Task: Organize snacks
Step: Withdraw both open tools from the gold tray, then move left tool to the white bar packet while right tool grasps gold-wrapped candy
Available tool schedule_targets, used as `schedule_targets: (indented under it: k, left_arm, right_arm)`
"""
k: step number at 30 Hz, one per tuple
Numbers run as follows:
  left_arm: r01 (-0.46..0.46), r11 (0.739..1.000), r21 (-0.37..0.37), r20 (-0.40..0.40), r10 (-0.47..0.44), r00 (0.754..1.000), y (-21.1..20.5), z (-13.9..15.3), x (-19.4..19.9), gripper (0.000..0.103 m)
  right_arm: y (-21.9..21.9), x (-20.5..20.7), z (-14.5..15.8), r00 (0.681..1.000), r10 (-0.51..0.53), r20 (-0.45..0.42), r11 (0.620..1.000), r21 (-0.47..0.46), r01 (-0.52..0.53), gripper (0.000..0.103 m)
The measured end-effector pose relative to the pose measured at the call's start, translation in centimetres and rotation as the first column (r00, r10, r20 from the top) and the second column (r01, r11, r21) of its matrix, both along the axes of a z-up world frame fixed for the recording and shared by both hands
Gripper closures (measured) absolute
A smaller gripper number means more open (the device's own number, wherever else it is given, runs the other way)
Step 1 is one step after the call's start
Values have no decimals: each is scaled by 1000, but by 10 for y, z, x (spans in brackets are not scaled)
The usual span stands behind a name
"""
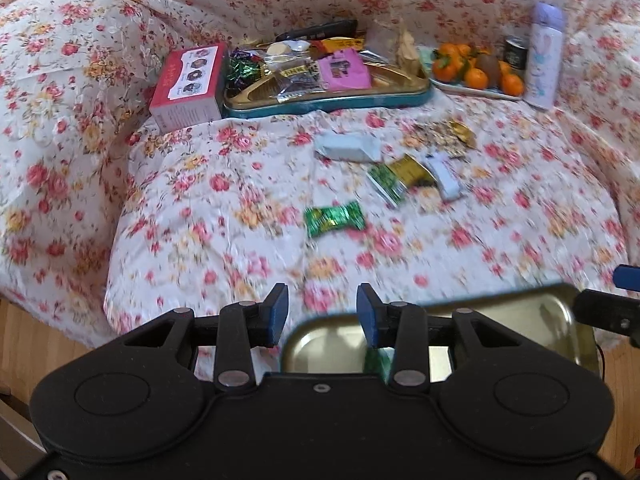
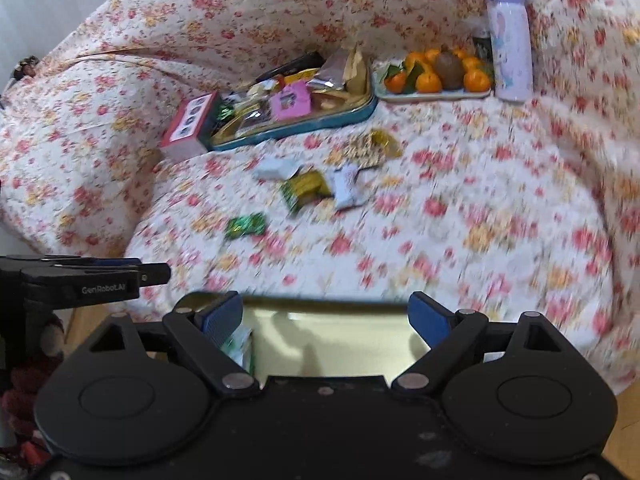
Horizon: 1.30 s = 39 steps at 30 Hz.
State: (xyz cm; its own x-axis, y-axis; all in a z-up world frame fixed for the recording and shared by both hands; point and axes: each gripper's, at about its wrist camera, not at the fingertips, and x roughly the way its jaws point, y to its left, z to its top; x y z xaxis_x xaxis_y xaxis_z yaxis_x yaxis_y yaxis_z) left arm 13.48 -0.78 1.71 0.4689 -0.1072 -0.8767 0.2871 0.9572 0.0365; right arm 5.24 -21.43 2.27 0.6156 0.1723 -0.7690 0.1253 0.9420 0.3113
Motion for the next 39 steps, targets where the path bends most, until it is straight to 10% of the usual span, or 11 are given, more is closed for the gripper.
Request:
schedule_targets:
  k: [20,39]
  left_arm:
    - [-48,998,-42,-46,46,998,-16,-34,115,55]
    - [-30,993,-110,-76,22,997,-38,-69,162,55]
  right_arm:
    - [-29,108,-48,989,-71,-129,992,-113,57,9]
    - [-62,210,-66,988,-152,-32,973,-178,144,17]
